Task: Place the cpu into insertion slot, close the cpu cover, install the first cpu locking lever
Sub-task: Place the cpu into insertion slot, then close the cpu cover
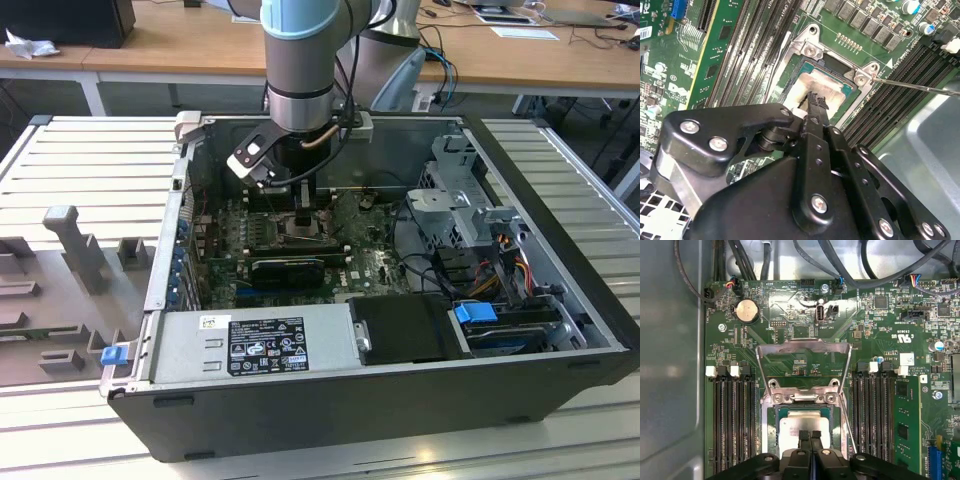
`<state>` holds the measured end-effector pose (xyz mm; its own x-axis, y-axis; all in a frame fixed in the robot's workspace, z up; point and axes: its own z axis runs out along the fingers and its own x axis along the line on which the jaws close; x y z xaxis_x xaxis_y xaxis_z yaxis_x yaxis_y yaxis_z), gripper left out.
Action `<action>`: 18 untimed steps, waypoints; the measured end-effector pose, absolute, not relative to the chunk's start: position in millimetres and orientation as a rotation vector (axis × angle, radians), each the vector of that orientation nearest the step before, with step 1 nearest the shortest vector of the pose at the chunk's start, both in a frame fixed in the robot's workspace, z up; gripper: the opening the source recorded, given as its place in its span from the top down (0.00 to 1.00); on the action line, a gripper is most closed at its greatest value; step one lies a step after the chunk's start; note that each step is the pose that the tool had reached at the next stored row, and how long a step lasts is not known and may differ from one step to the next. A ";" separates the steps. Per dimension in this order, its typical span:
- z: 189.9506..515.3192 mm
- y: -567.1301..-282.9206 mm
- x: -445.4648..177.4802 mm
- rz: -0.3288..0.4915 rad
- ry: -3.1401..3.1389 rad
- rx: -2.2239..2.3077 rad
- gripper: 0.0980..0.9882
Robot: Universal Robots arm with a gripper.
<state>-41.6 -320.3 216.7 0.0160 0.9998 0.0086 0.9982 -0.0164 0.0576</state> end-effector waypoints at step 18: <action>255.3 -320.6 -34.1 0.063 2.180 2.216 0.99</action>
